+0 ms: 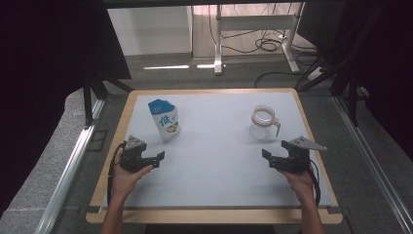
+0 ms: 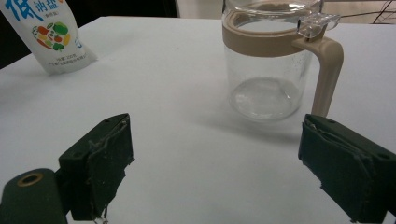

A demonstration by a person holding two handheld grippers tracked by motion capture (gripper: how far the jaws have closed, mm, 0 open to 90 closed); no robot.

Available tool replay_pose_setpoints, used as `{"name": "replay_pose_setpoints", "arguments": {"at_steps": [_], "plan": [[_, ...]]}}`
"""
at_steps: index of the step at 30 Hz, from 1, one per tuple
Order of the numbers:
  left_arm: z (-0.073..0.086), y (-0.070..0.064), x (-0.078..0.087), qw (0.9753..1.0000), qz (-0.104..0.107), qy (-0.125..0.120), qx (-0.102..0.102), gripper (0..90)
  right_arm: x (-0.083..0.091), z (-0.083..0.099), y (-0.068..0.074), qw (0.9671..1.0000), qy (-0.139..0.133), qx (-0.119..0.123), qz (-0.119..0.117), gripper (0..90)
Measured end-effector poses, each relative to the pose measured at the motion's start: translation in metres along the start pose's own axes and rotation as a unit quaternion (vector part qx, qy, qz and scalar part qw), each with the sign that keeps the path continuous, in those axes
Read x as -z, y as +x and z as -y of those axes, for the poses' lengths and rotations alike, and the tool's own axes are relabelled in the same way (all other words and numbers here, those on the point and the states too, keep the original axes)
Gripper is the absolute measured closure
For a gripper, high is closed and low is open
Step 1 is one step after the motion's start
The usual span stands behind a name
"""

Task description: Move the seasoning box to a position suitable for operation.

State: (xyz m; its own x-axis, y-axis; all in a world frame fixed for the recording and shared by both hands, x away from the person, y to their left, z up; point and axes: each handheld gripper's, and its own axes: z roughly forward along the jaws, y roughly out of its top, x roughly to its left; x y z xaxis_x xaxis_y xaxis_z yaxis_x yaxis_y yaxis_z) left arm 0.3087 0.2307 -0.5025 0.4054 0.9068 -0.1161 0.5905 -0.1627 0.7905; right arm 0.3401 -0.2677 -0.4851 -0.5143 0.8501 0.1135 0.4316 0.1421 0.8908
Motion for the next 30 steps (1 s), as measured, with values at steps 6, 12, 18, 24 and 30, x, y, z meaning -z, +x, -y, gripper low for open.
{"name": "replay_pose_setpoints", "arguments": {"at_steps": [6,12,18,24,30], "plan": [[0.000,0.001,0.002,1.0000,-0.002,0.006,-0.004,22.8,0.000,-0.001,0.001,0.9999,-0.002,0.009,0.006,11.5],[0.000,-0.005,0.006,0.9999,0.009,-0.001,-0.014,22.2,0.004,0.002,0.006,0.9999,0.001,0.011,0.007,11.7],[0.003,-0.007,0.007,0.9998,0.006,-0.007,-0.019,21.6,0.007,-0.004,0.006,0.9998,-0.003,0.013,0.017,11.3],[0.002,-0.004,0.009,0.9998,0.017,-0.005,-0.011,20.2,0.005,-0.013,0.004,0.9990,0.009,0.022,0.037,8.2],[0.002,-0.005,0.009,0.9998,0.015,-0.002,-0.014,18.1,0.004,-0.036,0.001,0.9983,0.001,0.039,0.044,6.7]]}}
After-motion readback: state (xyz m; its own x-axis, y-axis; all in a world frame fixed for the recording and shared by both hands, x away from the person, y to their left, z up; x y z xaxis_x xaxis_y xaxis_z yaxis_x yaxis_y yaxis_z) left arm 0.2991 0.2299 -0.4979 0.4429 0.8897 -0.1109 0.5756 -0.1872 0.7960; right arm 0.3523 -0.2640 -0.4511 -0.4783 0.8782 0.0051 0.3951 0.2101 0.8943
